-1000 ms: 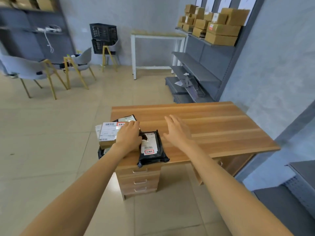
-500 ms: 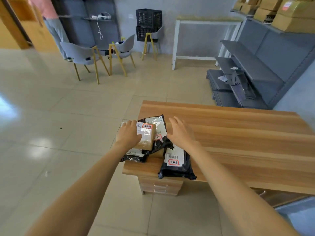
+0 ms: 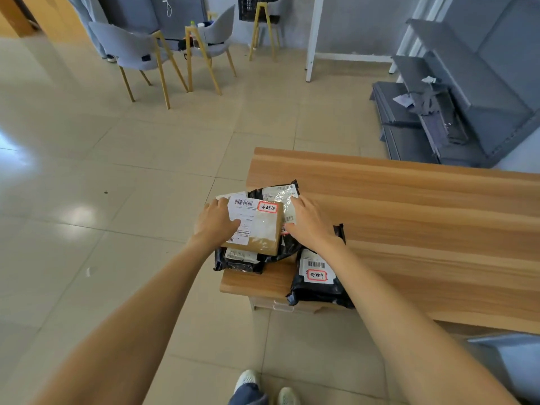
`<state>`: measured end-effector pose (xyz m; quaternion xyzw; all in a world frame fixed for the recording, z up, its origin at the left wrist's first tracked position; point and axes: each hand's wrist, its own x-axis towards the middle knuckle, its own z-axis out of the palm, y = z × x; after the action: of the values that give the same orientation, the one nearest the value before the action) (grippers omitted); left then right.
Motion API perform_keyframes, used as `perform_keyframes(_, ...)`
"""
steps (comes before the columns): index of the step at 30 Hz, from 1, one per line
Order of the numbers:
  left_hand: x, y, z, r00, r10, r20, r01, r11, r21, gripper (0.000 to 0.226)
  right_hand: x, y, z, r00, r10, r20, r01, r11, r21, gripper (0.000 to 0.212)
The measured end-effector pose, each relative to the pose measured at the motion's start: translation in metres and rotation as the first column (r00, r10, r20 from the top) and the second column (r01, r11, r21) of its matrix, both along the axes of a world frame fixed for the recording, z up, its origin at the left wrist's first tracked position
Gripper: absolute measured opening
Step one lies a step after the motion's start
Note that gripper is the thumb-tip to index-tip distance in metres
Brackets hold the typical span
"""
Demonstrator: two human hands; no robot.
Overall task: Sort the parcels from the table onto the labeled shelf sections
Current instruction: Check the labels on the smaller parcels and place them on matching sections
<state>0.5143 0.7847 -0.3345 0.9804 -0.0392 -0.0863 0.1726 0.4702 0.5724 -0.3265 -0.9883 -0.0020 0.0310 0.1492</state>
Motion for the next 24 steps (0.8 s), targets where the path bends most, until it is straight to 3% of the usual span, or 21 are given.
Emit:
perform_keyframes(3,0.014,0.006,-0.011,0.999,0.008,-0.049,-0.01,1.0,-0.027,0.057,0.012,0.002,-0.01,0.999,-0.043,-0.025,0.043,0.999,-0.006,0.05)
perform_keyframes(8,0.036,0.013,-0.032,0.984,0.035,-0.173,-0.06,0.988,-0.143,0.061,0.031,0.002,-0.015,0.995,-0.089,-0.041,0.089,0.996,-0.009,0.059)
perform_keyframes(13,0.054,0.02,-0.058,0.891,0.089,-0.446,-0.315,0.828,-0.464,0.076,0.041,0.005,-0.022,0.992,-0.12,-0.037,0.119,0.993,-0.017,0.06)
perform_keyframes(20,0.063,0.015,-0.068,0.838,0.112,-0.535,-0.391,0.807,-0.443,0.09,0.045,0.011,-0.028,0.986,-0.147,-0.078,0.148,0.989,0.007,0.059)
perform_keyframes(22,0.064,0.011,-0.069,0.838,0.128,-0.531,-0.394,0.815,-0.425,0.08,0.045,0.011,-0.028,0.983,-0.155,-0.099,0.156,0.988,0.011,0.061)
perform_keyframes(24,0.063,0.006,-0.066,0.834,0.139,-0.533,-0.411,0.801,-0.435,0.053,0.045,0.01,-0.031,0.984,-0.154,-0.085,0.156,0.988,0.018,0.059)
